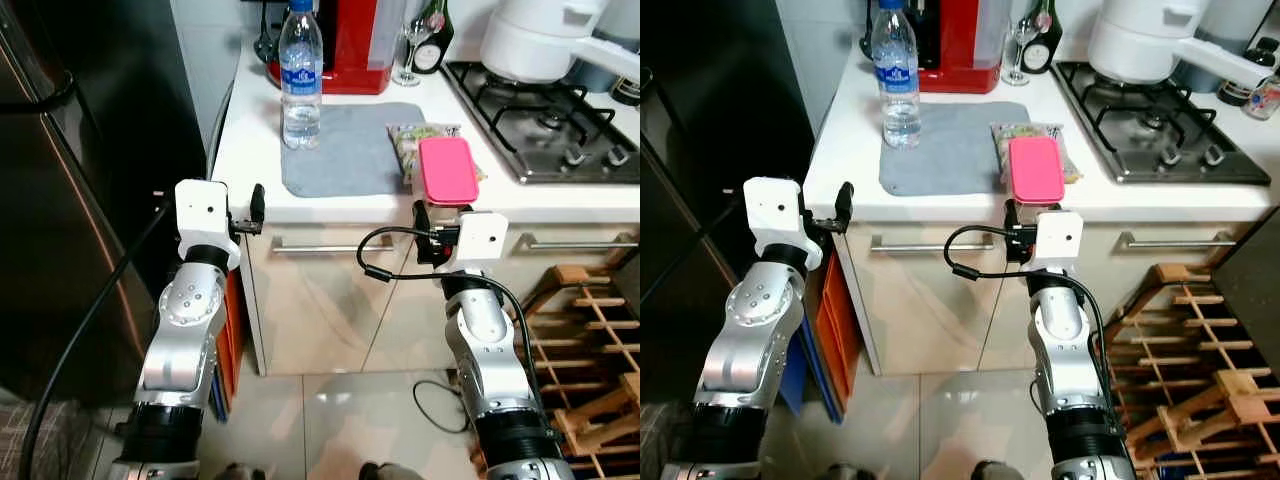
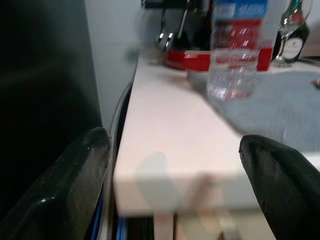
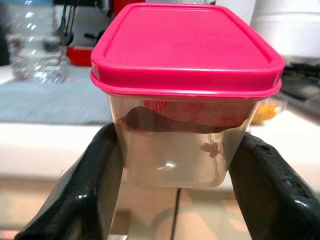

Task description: Restocking fridge

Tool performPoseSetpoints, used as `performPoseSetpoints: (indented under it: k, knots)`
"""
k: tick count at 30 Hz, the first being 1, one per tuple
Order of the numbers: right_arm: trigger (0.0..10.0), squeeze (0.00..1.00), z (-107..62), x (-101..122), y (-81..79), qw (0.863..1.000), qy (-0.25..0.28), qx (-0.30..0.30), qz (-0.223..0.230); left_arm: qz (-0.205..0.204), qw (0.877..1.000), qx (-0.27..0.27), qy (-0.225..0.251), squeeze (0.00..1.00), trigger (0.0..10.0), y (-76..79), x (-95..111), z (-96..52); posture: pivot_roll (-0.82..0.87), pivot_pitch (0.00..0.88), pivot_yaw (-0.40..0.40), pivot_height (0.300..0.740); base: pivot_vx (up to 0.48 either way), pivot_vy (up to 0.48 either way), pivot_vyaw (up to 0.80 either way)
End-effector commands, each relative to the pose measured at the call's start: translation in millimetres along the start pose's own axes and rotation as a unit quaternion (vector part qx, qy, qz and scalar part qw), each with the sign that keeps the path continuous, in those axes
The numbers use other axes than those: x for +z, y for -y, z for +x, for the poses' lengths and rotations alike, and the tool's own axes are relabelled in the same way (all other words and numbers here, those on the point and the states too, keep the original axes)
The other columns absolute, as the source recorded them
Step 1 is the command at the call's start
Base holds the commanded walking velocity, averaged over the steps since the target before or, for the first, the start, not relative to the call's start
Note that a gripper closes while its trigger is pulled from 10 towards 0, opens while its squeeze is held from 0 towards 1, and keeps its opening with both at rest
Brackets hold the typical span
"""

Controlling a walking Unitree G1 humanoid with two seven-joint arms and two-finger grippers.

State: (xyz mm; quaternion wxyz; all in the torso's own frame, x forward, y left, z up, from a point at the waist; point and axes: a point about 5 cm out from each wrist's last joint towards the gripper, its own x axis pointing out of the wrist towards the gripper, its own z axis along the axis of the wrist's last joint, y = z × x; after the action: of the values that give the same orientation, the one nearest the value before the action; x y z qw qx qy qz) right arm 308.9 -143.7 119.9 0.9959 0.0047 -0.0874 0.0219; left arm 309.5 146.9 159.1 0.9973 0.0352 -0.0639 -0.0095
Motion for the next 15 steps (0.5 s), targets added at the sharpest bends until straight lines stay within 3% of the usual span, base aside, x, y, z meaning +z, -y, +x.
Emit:
performPoseSetpoints:
  k: [1, 15]
  knots:
    - [0.0, 0.00, 0.1, -1.6, -1.4, 1.000, -0.006, 0.003, 0.003, -0.006, 1.000, 0.007, 0.006, 0.00, 10.0, -0.1, 2.1, 2.3, -0.07, 0.000, -0.008, 0.740, -0.262, 0.000, 0.00]
    - [0.0, 0.00, 0.7, -5.8, 2.1, 1.000, -0.020, 0.012, -0.002, -0.015, 1.000, 0.005, 0.007, 0.00, 10.0, 5.0, -0.2, 2.0, -0.08, 0.000, -0.024, 0.740, -0.260, 0.000, 0.00]
